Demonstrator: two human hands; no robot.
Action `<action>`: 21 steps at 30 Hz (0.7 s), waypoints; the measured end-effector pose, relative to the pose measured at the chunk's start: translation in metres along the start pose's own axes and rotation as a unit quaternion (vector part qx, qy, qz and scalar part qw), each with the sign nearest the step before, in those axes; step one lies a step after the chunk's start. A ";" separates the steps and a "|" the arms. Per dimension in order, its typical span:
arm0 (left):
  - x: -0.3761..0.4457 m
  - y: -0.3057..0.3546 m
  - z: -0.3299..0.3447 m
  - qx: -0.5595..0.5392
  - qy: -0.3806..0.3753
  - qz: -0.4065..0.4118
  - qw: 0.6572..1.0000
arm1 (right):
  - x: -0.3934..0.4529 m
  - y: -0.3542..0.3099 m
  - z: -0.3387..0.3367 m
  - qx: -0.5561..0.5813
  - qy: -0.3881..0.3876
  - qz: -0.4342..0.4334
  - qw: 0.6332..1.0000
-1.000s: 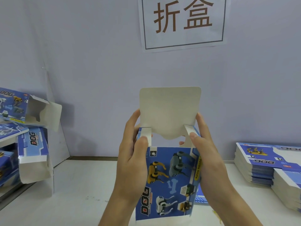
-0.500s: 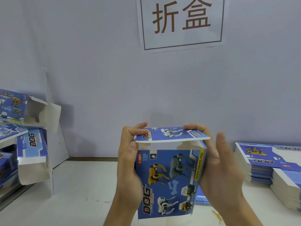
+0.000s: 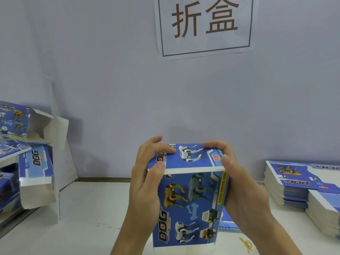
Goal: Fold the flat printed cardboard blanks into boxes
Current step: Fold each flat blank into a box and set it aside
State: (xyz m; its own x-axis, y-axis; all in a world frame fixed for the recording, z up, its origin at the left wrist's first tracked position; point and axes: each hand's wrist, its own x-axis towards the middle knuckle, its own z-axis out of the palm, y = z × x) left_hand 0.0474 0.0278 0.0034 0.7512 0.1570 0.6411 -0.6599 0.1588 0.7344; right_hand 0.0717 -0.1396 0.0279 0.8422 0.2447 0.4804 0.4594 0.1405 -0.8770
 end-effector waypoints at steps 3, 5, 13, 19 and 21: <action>0.001 0.004 0.000 -0.009 0.004 -0.009 1.000 | -0.005 0.013 -0.002 0.061 0.028 -0.004 0.998; 0.001 0.008 0.002 -0.004 -0.006 -0.022 1.000 | -0.018 0.013 0.001 0.103 0.024 0.020 0.994; 0.000 0.012 -0.003 0.051 -0.053 0.007 0.997 | -0.027 0.015 0.000 0.094 0.017 -0.003 0.995; 0.002 0.012 -0.005 0.076 -0.033 0.027 0.996 | -0.028 0.014 0.004 0.077 0.027 -0.023 0.996; 0.002 0.009 -0.002 0.069 -0.018 0.031 0.997 | -0.028 0.015 0.005 0.074 0.050 -0.038 0.995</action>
State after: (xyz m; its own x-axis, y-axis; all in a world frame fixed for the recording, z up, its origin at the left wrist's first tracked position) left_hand 0.0428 0.0315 0.0105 0.7103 0.1273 0.6923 -0.6992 0.0147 0.7148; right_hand 0.0533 -0.1392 0.0017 0.8339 0.1326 0.5358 0.4823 0.2970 -0.8241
